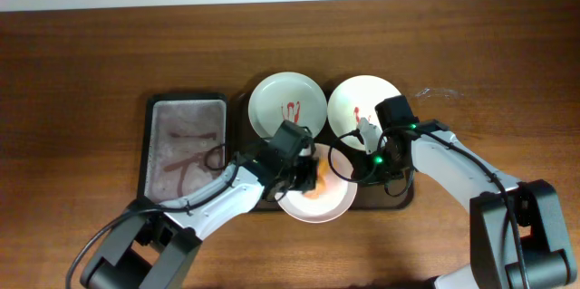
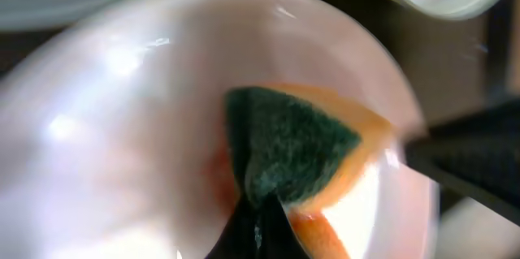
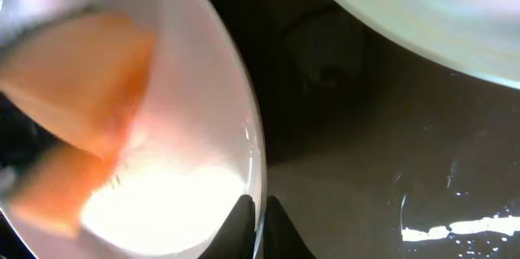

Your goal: Clean dirty plates on tray and stack at the side

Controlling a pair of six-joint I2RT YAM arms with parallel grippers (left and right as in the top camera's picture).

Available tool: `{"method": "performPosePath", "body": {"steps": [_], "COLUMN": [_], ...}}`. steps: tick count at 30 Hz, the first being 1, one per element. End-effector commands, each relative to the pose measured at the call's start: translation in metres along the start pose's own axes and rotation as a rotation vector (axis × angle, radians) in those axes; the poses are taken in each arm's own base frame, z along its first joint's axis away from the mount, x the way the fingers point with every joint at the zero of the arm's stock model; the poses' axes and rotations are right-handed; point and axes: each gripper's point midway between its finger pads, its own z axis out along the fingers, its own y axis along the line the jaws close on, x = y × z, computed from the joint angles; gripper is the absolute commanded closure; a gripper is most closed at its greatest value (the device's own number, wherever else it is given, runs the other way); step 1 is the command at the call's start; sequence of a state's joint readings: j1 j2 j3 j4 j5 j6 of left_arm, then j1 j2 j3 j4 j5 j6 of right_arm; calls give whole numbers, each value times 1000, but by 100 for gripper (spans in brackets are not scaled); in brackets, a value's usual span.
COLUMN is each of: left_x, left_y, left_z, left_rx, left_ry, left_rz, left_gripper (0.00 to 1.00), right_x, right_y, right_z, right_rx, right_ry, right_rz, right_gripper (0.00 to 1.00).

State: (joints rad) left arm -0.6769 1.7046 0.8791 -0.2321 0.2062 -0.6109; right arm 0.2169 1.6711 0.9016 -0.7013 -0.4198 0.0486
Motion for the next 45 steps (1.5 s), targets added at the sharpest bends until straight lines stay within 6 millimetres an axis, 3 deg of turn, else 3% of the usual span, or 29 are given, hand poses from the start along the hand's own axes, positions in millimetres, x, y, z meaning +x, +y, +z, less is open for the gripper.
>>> {"method": "performPosePath", "body": {"steps": [1, 3, 6, 10, 14, 17, 19, 22, 25, 26, 27, 28, 31, 35, 37, 40, 41, 45], "left_x": [-42, -50, -26, 5, 27, 34, 22, -8, -32, -35, -37, -38, -42, -54, -57, -57, -54, -39], "left_y": [34, 9, -41, -59, -54, -31, -10, 13, 17, 15, 15, 17, 49, 114, 129, 167, 183, 219], "left_z": [-20, -35, -43, -35, -14, 8, 7, -20, -54, -64, -75, -85, -118, -142, -145, -146, -143, -105], "left_rx": [-147, -36, 165, 172, 112, 10, -97, -201, -214, -204, -206, -217, -289, -395, -388, -446, -465, -495], "left_ry": [-156, -159, -68, 11, 74, 96, 38, -76, -175, -191, -201, -211, -224, -210, -192, -163, -139, -10], "left_rz": [-4, 51, 110, 111, 89, 79, 73, 92, 111, 122, 156, 175, 140, 79, 94, 11, -31, -95], "left_gripper": [100, 100, 100, 100, 100, 100, 100, 100, 100, 100, 100, 100, 100, 100, 100, 100, 100, 100], "right_x": [-3, -3, -3, -3, -2, -2, -1, 1, 1, 1, 1, 1, 1, 2, 3, 4, 6, -1], "right_y": [-1, 0, -1, -1, 0, 0, -1, -1, -1, -1, -1, -1, -1, 0, 0, 0, 0, 1], "right_z": [1, 1, 1, 1, 1, 1, 1, 1, 1, 1, 1, 1, 1, 1, 1, 1, 1, 0], "right_rx": [12, 12, 12, 12, 12, 12, 12, 13, 12, 12, 12, 12, 12, 8, 8, 8, 9, 9], "right_ry": [1, 1, 1, 1, 1, 2, 8, 14, 15, 15, 15, 15, 15, 17, 22, 28, 34, 8], "right_rz": [-12, -12, -12, -12, -12, -12, -8, -6, -6, -6, -6, -6, -6, -6, -4, -1, 1, -10], "right_gripper": [93, 93, 93, 93, 93, 93, 93, 93, 93, 88, 72, 69, 66, 76, 78, 83, 96, 96]}}
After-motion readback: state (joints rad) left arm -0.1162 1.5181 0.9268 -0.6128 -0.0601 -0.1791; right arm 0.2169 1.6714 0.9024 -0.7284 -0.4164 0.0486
